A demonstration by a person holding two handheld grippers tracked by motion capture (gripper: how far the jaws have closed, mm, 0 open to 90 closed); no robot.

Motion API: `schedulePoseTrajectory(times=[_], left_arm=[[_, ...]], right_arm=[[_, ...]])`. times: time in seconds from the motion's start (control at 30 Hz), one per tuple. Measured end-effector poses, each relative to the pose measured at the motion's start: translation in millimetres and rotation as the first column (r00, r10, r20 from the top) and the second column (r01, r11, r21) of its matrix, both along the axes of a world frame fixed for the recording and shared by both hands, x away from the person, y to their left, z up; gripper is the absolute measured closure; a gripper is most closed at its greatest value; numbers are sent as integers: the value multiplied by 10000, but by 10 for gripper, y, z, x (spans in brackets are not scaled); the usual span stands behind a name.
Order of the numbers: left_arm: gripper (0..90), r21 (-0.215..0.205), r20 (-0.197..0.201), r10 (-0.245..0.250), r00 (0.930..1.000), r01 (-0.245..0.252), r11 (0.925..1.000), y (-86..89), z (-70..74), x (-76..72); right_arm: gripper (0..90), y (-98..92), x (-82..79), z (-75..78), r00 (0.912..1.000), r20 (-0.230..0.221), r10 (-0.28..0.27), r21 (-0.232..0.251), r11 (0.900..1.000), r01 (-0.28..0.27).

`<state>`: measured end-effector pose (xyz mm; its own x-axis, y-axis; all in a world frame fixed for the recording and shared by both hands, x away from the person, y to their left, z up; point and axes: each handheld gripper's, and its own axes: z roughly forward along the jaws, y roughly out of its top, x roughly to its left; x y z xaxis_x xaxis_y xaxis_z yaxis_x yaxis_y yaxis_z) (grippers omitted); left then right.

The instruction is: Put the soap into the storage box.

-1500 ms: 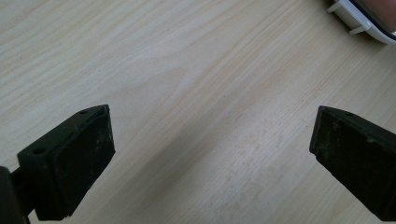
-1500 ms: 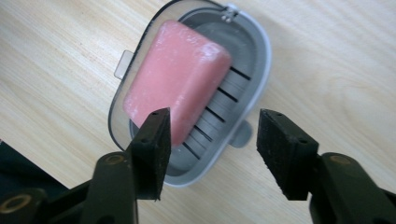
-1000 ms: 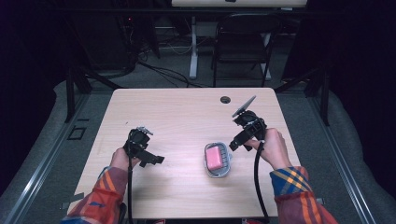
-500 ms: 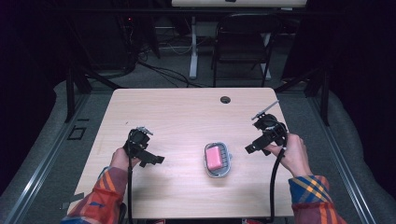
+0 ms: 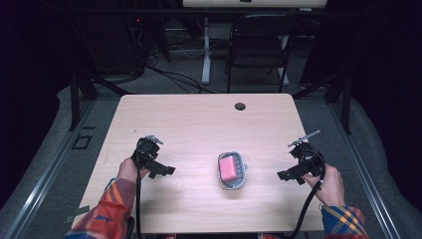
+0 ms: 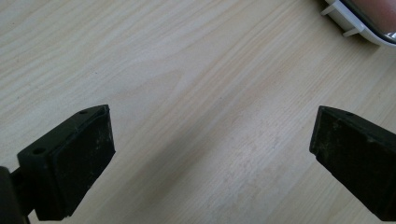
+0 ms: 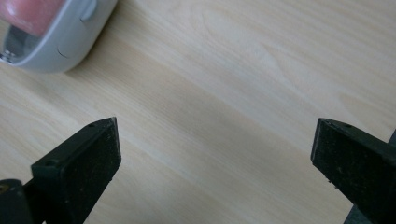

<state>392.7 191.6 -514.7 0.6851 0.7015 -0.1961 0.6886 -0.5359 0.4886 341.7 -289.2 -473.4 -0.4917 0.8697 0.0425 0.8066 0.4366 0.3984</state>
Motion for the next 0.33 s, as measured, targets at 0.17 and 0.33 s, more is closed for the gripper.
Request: schedulePoseTrajectory(times=[0.17, 0.33], left_arm=[[0, -4, 5, -42, 10000, 42, 10000, -5, -2, 2], [0, -43, -12, -70, 10000, 70, 10000, -4, -7, 7]], right_arm=[[11, -92, -53, -153, 9997, -231, -75, 22, 10000, 75], [5, -62, -37, -194, 9994, -205, 290, -76, 9995, -292]])
